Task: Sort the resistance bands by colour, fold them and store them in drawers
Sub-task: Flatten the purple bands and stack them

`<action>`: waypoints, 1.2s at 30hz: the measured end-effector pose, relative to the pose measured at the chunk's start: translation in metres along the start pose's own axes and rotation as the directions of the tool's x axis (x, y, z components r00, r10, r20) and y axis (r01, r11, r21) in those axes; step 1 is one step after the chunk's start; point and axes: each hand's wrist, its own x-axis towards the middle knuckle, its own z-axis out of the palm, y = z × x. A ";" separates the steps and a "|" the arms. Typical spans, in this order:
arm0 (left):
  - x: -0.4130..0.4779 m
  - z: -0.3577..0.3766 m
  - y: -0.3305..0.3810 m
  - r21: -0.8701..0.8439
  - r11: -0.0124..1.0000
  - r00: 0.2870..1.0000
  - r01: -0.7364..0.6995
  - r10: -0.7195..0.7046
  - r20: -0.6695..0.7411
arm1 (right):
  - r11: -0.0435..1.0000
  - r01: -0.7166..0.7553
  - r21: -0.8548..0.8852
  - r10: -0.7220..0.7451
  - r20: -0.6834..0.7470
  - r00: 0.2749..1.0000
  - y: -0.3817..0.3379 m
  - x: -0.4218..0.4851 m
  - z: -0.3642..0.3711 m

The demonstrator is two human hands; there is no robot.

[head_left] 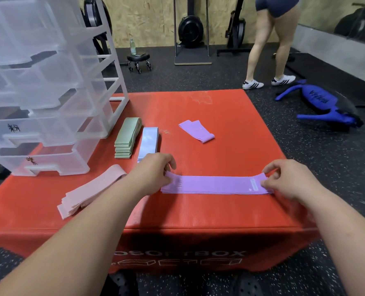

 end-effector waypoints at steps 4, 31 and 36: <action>0.002 0.001 -0.001 0.136 0.990 0.999 -0.037 0.035 0.022 | 0.991 0.049 -0.127 -0.057 -0.061 0.996 0.000 0.001 -0.002; -0.003 0.002 -0.002 0.021 0.978 0.967 -0.209 0.203 0.151 | 0.868 0.478 -0.132 -0.448 0.202 0.871 0.009 0.008 0.000; 0.005 0.005 -0.004 0.011 0.977 0.974 -0.213 0.211 0.085 | 0.853 0.512 -0.105 -0.494 0.155 0.855 -0.005 0.018 0.009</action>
